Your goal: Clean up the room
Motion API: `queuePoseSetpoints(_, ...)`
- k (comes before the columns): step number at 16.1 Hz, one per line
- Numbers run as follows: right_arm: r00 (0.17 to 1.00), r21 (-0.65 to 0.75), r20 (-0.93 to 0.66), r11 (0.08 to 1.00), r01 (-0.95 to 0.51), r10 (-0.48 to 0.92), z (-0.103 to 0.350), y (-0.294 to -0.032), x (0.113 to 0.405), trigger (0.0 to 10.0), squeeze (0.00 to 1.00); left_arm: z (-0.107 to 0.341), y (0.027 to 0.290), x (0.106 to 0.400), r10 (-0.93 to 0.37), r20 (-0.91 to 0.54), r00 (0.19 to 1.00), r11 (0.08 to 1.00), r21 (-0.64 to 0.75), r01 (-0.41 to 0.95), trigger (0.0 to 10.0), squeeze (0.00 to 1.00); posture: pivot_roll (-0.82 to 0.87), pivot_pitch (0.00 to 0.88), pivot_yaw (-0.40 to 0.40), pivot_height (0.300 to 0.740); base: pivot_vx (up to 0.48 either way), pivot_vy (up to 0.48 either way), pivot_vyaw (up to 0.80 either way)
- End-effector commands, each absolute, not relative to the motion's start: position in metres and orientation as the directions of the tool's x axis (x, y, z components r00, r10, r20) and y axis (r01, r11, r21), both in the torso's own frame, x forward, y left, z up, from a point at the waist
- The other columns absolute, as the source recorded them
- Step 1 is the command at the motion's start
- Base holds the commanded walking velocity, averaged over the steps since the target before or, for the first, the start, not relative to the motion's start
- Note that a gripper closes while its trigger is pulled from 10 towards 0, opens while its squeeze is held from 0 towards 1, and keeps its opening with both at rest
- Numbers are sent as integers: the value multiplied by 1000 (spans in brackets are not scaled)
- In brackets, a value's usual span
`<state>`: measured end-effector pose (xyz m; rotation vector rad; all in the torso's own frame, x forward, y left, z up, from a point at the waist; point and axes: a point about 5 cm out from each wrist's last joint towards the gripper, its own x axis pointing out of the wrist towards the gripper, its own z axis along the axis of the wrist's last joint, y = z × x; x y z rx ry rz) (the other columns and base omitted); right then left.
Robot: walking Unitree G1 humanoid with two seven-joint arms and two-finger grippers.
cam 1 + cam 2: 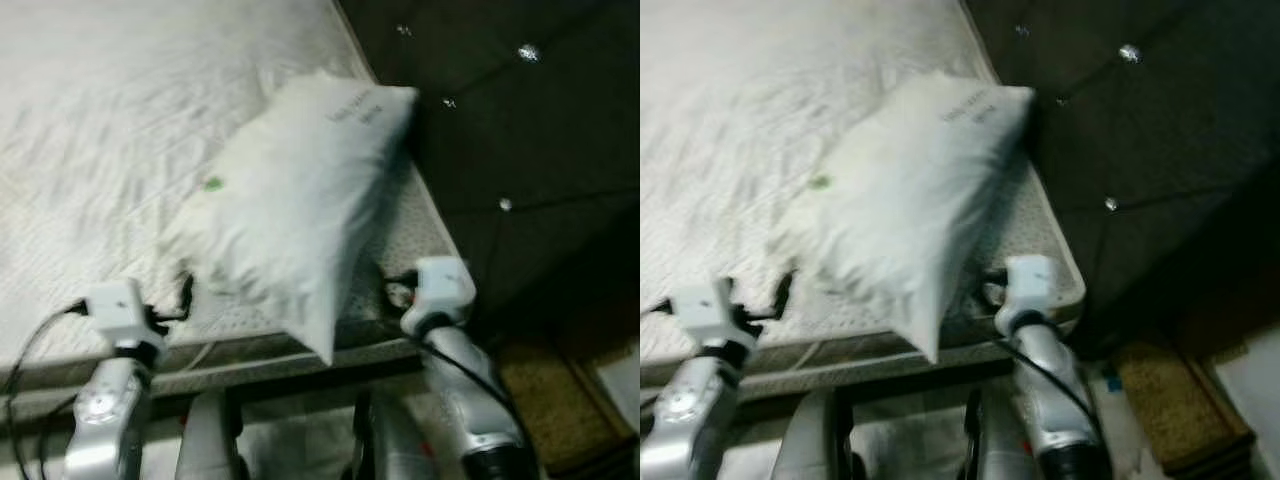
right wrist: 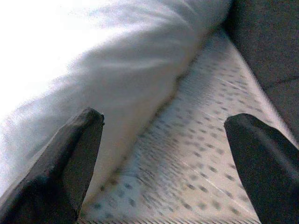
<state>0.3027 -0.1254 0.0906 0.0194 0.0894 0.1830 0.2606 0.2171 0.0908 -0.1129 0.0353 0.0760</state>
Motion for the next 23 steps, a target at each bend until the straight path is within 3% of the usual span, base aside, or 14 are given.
queuePoseSetpoints(1,984,1,-124,992,-128,127,82,-145,298,10000,0,88,207,260,50,-48,998,991,-123,-56,10000,0,-66,164,-40,581,0,0,0)
queuePoseSetpoints(15,963,4,-164,976,-218,216,76,-133,298,10000,0,86,205,261,62,-63,996,991,-112,-69,10000,0,-60,160,-42,551,0,0,0)
queuePoseSetpoints(19,959,1,-161,972,-237,234,77,-127,299,10000,0,87,206,261,67,-64,996,991,-112,-74,10000,0,-56,166,-41,551,0,0,800)
queuePoseSetpoints(23,929,29,-261,964,-265,263,68,-121,299,10000,0,87,206,261,63,-66,996,992,-109,-70,10000,0,-56,168,-38,551,0,0,0)
